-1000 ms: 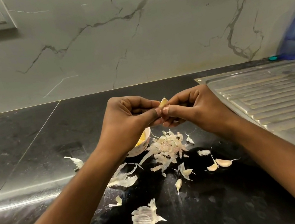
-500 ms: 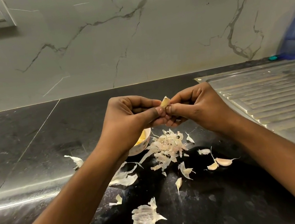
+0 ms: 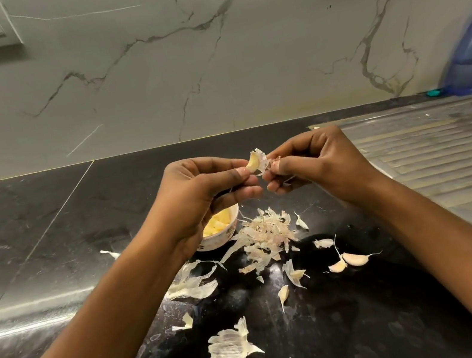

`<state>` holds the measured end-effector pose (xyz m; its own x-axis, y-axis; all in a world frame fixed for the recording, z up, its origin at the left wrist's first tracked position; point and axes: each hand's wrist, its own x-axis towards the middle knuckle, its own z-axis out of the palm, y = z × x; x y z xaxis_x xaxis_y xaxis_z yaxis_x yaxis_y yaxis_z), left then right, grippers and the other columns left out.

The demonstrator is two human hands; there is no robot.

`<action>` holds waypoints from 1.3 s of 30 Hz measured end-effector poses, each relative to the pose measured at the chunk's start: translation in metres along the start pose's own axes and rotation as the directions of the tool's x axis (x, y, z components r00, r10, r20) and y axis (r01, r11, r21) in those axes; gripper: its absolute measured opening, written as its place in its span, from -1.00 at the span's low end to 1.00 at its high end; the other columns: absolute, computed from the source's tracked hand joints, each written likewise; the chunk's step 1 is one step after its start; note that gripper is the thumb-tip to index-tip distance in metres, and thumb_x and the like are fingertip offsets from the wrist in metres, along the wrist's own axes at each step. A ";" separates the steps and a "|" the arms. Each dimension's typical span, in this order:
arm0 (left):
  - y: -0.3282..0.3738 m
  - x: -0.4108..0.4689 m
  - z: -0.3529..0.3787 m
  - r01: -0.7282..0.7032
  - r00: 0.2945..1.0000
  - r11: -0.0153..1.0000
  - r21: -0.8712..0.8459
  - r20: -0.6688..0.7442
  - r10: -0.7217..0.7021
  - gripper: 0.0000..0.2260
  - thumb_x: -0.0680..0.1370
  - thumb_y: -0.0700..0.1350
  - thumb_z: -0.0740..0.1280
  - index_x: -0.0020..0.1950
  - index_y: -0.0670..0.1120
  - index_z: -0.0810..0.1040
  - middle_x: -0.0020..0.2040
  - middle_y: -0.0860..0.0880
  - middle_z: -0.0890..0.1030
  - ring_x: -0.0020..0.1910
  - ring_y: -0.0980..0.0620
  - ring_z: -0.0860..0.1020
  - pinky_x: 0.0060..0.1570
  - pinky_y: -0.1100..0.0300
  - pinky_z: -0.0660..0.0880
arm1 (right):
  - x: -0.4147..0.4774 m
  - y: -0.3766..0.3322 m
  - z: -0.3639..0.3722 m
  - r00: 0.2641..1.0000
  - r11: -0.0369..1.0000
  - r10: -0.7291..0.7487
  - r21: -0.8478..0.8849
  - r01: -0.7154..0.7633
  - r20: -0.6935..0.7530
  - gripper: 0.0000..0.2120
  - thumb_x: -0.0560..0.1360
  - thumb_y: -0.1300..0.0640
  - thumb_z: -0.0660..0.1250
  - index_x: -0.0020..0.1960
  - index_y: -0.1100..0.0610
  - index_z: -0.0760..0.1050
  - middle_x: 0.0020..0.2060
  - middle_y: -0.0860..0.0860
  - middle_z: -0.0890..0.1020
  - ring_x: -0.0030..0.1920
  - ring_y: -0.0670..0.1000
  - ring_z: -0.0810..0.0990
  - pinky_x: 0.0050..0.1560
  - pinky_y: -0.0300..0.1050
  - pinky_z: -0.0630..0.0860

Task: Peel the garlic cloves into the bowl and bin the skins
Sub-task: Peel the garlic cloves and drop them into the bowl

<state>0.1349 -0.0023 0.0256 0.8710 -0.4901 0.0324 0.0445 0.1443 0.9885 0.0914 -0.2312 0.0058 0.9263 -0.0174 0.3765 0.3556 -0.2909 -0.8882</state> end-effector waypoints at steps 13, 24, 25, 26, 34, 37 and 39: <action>-0.002 -0.004 0.002 -0.040 0.999 0.989 0.139 0.024 0.037 -0.85 0.54 -0.36 0.43 0.09 -0.29 0.69 -0.06 -0.27 0.75 -0.10 -0.18 0.77 -0.10 0.16 0.72 | 0.000 0.000 0.003 0.999 0.996 -0.042 -0.076 0.042 0.011 -0.89 0.58 0.28 0.48 0.07 0.28 0.72 -0.15 0.12 0.78 -0.18 0.12 0.79 -0.15 -0.11 0.73; -0.001 -0.004 0.002 -0.050 0.998 0.984 0.173 0.034 0.045 -0.87 0.55 -0.36 0.43 0.07 -0.27 0.70 -0.07 -0.25 0.76 -0.10 -0.17 0.77 -0.11 0.16 0.72 | -0.001 -0.002 0.001 0.997 0.994 -0.059 -0.092 0.063 0.050 -0.86 0.57 0.24 0.49 0.08 0.29 0.73 -0.14 0.11 0.79 -0.16 0.14 0.79 -0.11 -0.02 0.75; -0.001 -0.004 0.002 -0.048 0.998 0.984 0.174 0.036 0.042 -0.87 0.55 -0.37 0.42 0.07 -0.27 0.70 -0.07 -0.25 0.76 -0.11 -0.16 0.77 -0.13 0.18 0.71 | -0.001 -0.001 0.000 0.997 0.993 -0.060 -0.095 0.064 0.052 -0.86 0.57 0.24 0.49 0.08 0.29 0.73 -0.14 0.11 0.79 -0.16 0.13 0.79 -0.11 -0.02 0.75; -0.002 -0.004 0.002 -0.045 0.999 0.984 0.174 0.036 0.039 -0.87 0.55 -0.37 0.42 0.07 -0.28 0.70 -0.08 -0.25 0.76 -0.12 -0.16 0.77 -0.13 0.18 0.71 | -0.001 -0.001 0.000 0.997 0.993 -0.061 -0.099 0.066 0.053 -0.86 0.57 0.25 0.48 0.08 0.30 0.73 -0.15 0.11 0.79 -0.16 0.13 0.79 -0.11 -0.01 0.75; -0.004 -0.004 0.003 -0.024 0.999 0.990 0.138 0.052 0.017 -0.84 0.53 -0.37 0.42 0.09 -0.30 0.69 -0.07 -0.27 0.75 -0.12 -0.17 0.77 -0.11 0.16 0.72 | -0.002 0.000 0.004 0.992 0.981 -0.127 -0.148 0.128 0.014 -0.92 0.58 0.30 0.47 0.02 0.29 0.73 -0.21 0.12 0.77 -0.23 0.12 0.78 -0.16 -0.02 0.74; -0.001 -0.004 0.004 -0.002 0.998 0.997 0.078 0.062 -0.002 -0.77 0.43 -0.29 0.46 0.08 -0.28 0.70 -0.06 -0.28 0.75 -0.14 -0.14 0.77 -0.14 0.19 0.71 | -0.002 -0.001 0.005 0.990 0.981 -0.141 -0.137 0.139 -0.008 -0.92 0.58 0.31 0.47 0.02 0.30 0.72 -0.21 0.13 0.77 -0.24 0.12 0.78 -0.19 -0.06 0.73; -0.001 -0.002 0.003 0.029 0.997 0.999 0.015 0.075 -0.030 -0.79 0.48 -0.32 0.43 0.10 -0.28 0.69 -0.04 -0.29 0.74 -0.15 -0.12 0.76 -0.17 0.22 0.70 | -0.003 -0.003 0.004 0.989 0.983 -0.144 -0.120 0.140 -0.022 -0.92 0.59 0.31 0.46 0.02 0.31 0.72 -0.22 0.14 0.77 -0.25 0.13 0.77 -0.21 -0.09 0.72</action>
<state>0.1311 -0.0042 0.0255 0.8300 -0.5576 0.0132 0.0625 0.1166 0.9912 0.0885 -0.2261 0.0060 0.8623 0.0034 0.5064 0.4645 -0.4034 -0.7884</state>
